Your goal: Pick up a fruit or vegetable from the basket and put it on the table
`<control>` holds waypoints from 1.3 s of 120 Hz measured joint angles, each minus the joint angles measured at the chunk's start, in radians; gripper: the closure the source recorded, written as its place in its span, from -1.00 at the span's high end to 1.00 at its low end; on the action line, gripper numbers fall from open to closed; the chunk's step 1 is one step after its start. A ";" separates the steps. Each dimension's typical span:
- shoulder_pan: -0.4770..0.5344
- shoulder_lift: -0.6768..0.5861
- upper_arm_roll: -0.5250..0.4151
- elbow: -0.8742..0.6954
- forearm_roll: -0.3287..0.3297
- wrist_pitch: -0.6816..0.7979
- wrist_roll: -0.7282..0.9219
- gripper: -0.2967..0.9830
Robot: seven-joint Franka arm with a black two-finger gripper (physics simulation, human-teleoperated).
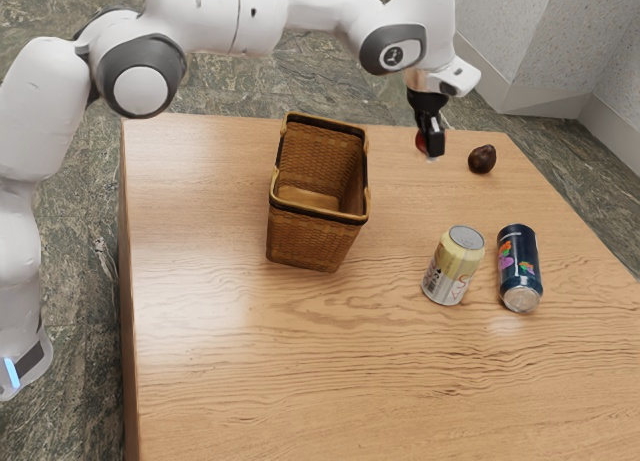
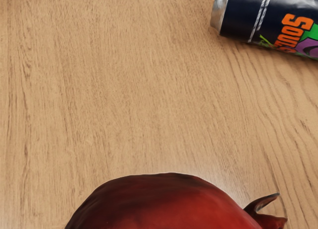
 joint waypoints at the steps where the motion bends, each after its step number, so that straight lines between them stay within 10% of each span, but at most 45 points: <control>1: 0.009 0.008 -0.009 0.000 0.001 0.018 0.000 -0.12; 41: 0.109 0.240 -0.140 0.017 0.016 0.440 -0.017 -0.12; 127: 0.081 0.300 -0.135 0.037 0.062 0.559 0.079 0.46; 156: -0.031 0.021 0.104 0.089 0.012 -0.115 0.094 0.49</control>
